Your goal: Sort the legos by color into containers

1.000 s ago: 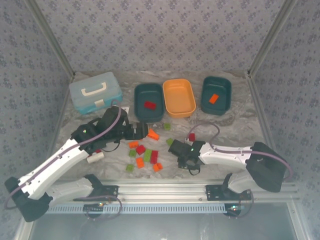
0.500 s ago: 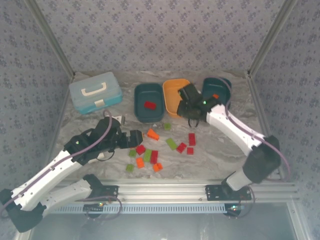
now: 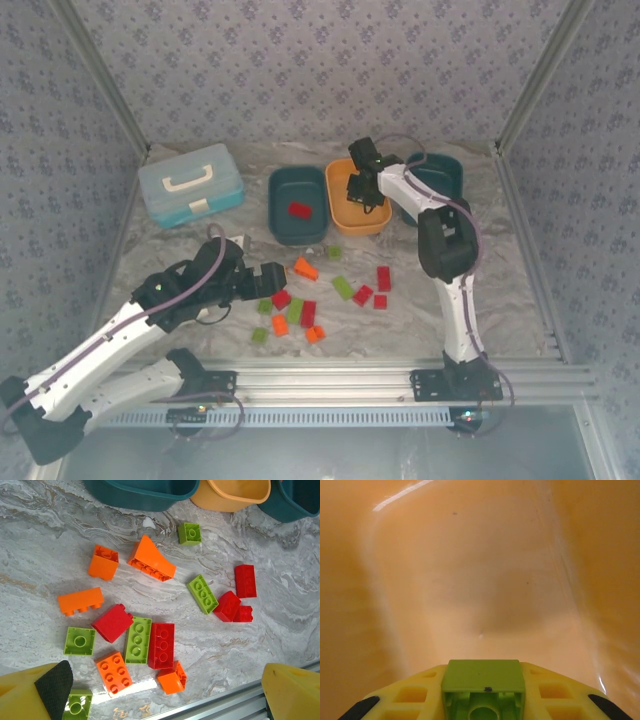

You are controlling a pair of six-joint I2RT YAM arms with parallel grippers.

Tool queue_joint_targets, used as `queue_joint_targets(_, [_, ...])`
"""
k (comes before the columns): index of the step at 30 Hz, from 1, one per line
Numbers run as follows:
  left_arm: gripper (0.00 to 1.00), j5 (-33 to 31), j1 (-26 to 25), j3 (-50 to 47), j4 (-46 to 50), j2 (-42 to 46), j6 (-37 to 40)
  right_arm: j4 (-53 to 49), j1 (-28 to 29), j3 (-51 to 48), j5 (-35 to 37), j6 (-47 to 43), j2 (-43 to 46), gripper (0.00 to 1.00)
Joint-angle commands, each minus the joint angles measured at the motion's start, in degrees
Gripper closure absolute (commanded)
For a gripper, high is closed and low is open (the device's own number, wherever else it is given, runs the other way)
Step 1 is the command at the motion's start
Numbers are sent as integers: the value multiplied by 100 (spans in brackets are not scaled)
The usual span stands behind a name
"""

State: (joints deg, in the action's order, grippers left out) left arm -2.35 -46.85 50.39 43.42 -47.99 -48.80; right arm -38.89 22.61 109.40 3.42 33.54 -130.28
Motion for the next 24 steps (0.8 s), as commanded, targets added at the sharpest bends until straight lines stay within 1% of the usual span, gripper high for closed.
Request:
queue_joint_targets(1, [1, 39, -50, -61, -57, 103, -77, -227, -32, 520, -139, -179, -372, 72])
queue_joint_targets(2, [1, 45, -47, -69, -48, 104, -82, -258, -41, 554, -138, -189, -424, 70])
queue_joint_targets(3, [1, 50, -56, -78, -41, 107, -88, -252, -48, 549, -117, -206, -432, 66])
queue_joint_targets(5, [1, 59, -60, -117, -42, 114, -105, -292, -61, 547, -55, -212, -409, 49])
queue_joint_targets(8, [1, 58, -83, -178, -48, 123, -147, -285, -60, 513, -87, -250, -305, 41])
queue_joint_targets(12, [1, 50, -90, -222, -19, 127, -222, -247, -22, 436, -95, -320, -21, 40])
queue_joint_targets(18, [2, 7, -95, -233, 92, 140, -381, -156, 96, 244, 25, -492, 760, 38])
queue_joint_targets(21, [5, -114, -88, -234, 300, 166, -542, -76, 193, -6, 57, -589, 1368, 36])
queue_joint_targets(24, [10, -454, -87, -216, 794, 162, -911, 97, 377, -560, -17, -701, 2180, 35])
